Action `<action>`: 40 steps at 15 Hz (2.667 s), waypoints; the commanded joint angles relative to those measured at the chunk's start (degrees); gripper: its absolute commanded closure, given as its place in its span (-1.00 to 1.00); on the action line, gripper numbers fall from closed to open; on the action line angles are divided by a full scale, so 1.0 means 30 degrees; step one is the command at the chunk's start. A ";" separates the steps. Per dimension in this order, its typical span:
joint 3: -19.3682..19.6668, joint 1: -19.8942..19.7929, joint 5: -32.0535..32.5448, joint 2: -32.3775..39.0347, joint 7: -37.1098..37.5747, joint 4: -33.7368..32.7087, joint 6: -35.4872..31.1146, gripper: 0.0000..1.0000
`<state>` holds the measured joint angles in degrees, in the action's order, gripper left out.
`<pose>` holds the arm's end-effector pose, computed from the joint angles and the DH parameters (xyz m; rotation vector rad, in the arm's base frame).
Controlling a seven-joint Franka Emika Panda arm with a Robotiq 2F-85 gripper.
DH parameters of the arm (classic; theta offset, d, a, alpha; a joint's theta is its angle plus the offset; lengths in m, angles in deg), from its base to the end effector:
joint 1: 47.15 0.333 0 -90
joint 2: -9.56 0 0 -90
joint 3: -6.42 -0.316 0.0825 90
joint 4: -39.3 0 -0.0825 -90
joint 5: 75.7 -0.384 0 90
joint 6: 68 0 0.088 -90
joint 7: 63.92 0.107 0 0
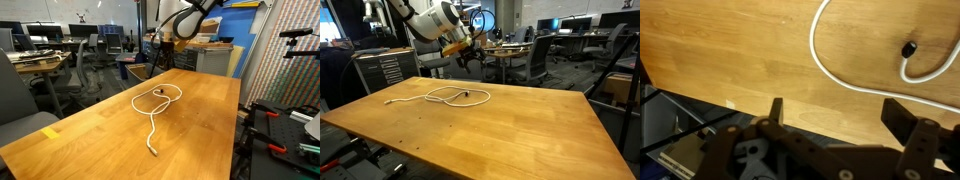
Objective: Tie a loose knot using the cable
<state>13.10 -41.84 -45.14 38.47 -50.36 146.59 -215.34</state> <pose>0.6559 -0.0019 0.2617 2.7523 0.2560 0.3114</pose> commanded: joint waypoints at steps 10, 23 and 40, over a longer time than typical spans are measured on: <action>-0.2063 -0.1309 -0.6555 0.3540 -0.4914 -0.2096 0.2194 -1.00; -0.3808 -0.5055 -0.9031 0.3596 -1.1708 -0.2090 0.2190 -1.00; -0.2292 -0.4700 -0.8953 0.6102 -0.8604 -0.3841 0.1847 -0.20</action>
<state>5.62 -56.91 -70.67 54.48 -78.31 138.38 -210.15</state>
